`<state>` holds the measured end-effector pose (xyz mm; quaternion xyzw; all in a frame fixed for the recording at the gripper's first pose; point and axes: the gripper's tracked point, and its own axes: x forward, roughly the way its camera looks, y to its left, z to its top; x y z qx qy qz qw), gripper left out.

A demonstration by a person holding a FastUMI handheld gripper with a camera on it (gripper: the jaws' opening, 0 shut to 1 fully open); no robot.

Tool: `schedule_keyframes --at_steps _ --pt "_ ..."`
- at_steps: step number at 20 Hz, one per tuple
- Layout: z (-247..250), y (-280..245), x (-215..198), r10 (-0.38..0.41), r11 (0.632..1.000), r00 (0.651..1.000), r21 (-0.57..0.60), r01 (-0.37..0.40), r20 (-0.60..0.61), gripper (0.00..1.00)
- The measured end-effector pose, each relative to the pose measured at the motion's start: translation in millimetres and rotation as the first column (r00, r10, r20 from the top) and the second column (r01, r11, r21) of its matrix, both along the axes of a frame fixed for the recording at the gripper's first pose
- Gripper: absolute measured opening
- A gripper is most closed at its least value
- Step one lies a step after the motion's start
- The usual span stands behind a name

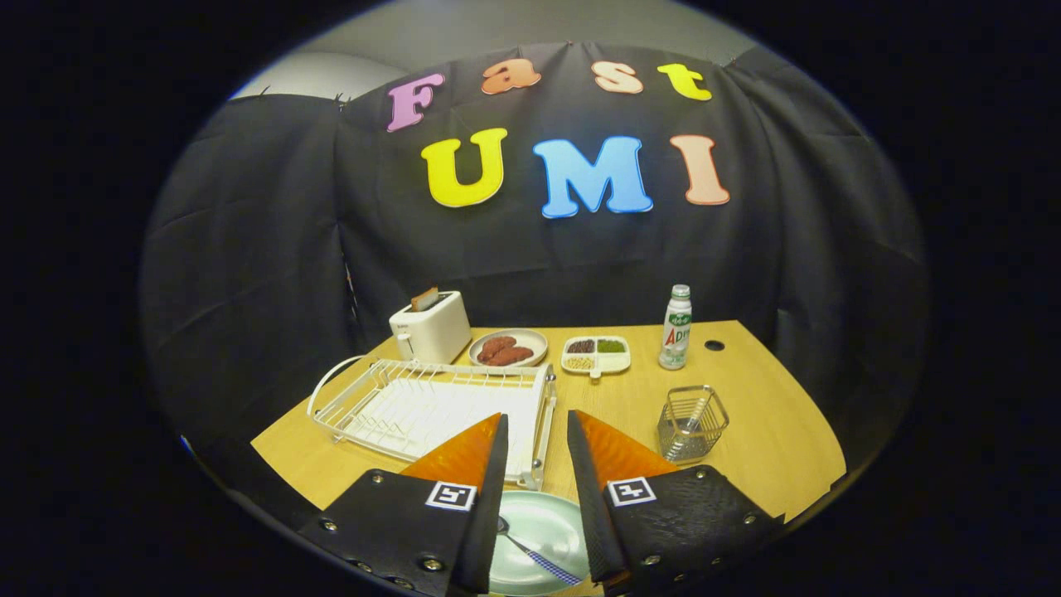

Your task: Take the plate from the dish rack, then take the spoon from the basket and place it into the plate.

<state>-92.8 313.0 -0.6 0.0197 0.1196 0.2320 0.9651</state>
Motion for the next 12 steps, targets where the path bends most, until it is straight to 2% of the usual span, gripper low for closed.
schedule_keyframes --at_steps 6,12 --pt "97.2 -21.8 5.3 -0.066 0.996 0.979 0.074 0.053 0.193 0.43" --pt "147.3 -38.0 -1.1 -0.097 0.989 0.949 0.139 0.057 0.300 0.43"
